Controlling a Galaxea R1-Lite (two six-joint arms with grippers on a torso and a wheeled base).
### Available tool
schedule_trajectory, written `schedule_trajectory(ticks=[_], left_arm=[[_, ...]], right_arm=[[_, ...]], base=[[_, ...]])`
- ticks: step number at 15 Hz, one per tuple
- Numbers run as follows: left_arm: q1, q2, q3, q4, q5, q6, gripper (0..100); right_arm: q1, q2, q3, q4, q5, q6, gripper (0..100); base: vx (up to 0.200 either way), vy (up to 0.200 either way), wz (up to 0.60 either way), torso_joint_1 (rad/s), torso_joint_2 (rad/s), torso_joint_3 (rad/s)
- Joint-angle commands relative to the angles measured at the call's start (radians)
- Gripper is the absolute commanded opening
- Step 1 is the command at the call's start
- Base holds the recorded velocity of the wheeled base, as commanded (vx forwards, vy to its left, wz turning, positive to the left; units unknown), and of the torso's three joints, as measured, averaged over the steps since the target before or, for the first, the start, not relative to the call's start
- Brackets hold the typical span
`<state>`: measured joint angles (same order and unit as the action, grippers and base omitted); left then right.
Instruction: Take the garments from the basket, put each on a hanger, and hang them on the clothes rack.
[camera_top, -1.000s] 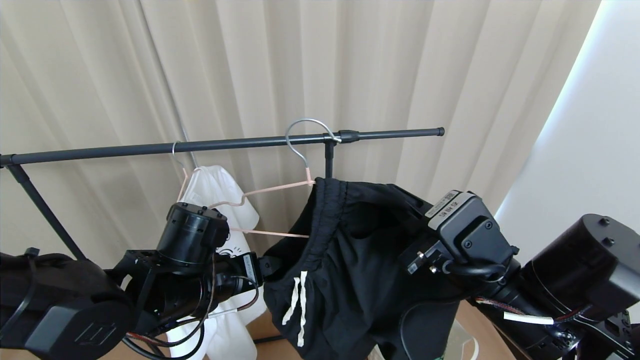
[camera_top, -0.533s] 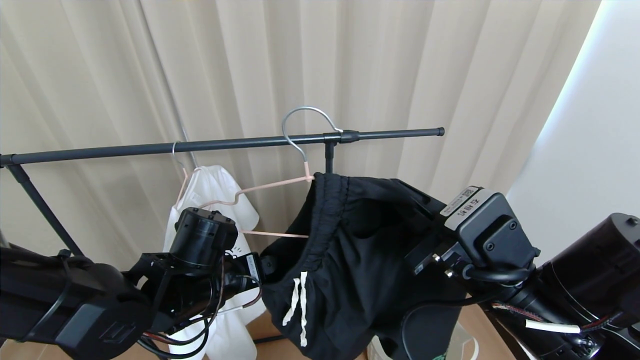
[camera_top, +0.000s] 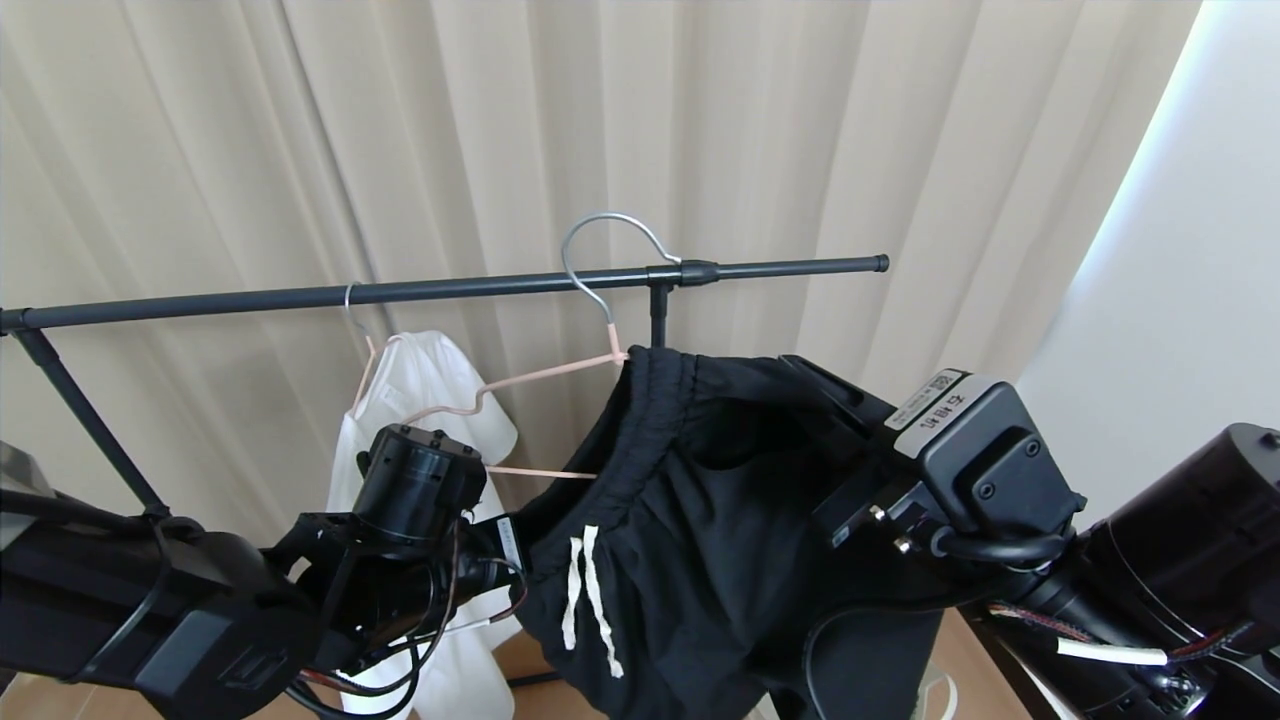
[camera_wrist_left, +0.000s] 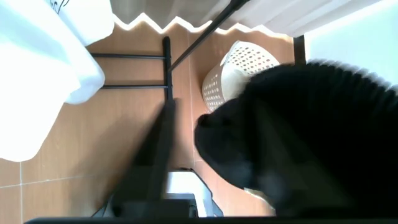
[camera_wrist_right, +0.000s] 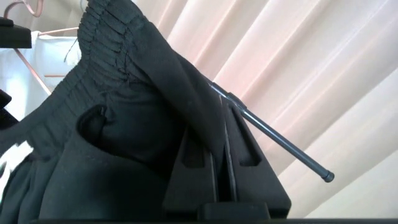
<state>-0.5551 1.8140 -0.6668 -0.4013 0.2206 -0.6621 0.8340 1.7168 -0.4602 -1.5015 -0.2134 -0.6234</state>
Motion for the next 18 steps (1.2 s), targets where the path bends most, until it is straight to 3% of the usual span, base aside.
schedule_trajectory(ticks=[1,7,15,18], left_arm=[[-0.002,-0.002,0.004,0.001,0.0,0.001,0],[-0.008,-0.028,0.015,-0.013,0.0,0.004,0],[-0.031,-0.075,0.147,-0.229,0.0,0.128,0],[-0.025,-0.104,0.154,-0.24,0.006,0.159,0]], right_arm=[[0.0,0.004,0.002,-0.002,0.0,-0.001,0],[-0.01,0.014,0.003,0.001,0.0,0.007,0],[-0.046,0.049,0.0,0.001,0.0,0.011,0],[-0.076,0.047,-0.002,0.001,0.0,0.014,0]], base=[[0.0,0.0,0.0,0.0,0.0,0.0],[0.0,0.0,0.0,0.0,0.0,0.0],[0.0,0.0,0.0,0.0,0.0,0.0],[0.0,0.0,0.0,0.0,0.0,0.0]])
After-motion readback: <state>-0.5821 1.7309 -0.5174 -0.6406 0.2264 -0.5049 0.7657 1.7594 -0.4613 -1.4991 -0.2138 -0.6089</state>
